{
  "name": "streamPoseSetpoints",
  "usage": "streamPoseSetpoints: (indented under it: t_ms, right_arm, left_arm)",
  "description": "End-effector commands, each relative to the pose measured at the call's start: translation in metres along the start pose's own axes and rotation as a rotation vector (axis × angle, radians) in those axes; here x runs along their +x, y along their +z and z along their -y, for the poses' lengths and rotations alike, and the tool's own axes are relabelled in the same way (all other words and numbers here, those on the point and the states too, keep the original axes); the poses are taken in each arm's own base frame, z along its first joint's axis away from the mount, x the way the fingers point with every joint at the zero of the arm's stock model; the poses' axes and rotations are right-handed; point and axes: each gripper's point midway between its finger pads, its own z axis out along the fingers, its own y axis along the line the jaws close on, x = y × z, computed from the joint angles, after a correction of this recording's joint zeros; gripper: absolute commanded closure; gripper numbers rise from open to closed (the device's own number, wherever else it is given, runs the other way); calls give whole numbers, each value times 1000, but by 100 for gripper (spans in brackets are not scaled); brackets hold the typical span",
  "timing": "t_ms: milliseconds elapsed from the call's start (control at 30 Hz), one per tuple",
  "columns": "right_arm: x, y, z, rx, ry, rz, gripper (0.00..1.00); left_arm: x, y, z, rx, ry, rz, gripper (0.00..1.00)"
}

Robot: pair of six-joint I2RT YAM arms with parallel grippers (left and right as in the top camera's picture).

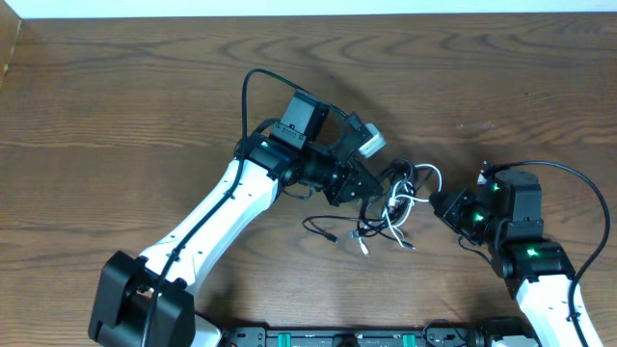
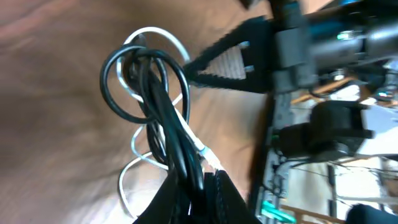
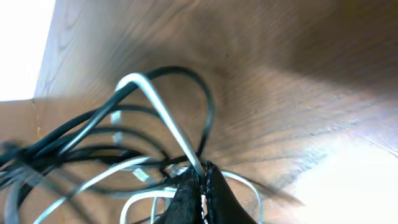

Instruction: Untangle cables

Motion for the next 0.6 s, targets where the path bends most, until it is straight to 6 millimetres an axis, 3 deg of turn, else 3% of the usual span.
streamPoseSetpoints:
  t_ms: [0,67,167,267,333,433,567]
  right_arm:
    - [12,-5,-42,-212,-162,-82,99]
    - [23,-22,-87,-456,-257,-151,99]
    - [29,-49,-128,-680,-314,-205,99]
    - [35,-59,-146,-756,-365,-211,96]
    - [31,-49,-140,-706,-371,-168,92]
    - [17,-26,-107,-514,-252,-111,86]
    - [14,-22,-95,-466,-208,-113,74]
  left_arm:
    - [-1,-3,-17,-104,6,-6,92]
    - [-1,-3,-17,-104,6,-6,92]
    - [-1,-2,-17,-103,7,-5,92]
    - [-7,-2,-17,-104,-32,16,92]
    - [-8,-2,-13,-84,-39,21,92]
    - [-11,-3,11,65,-39,36,92]
    - [-7,-11,10,91,-91,34,92]
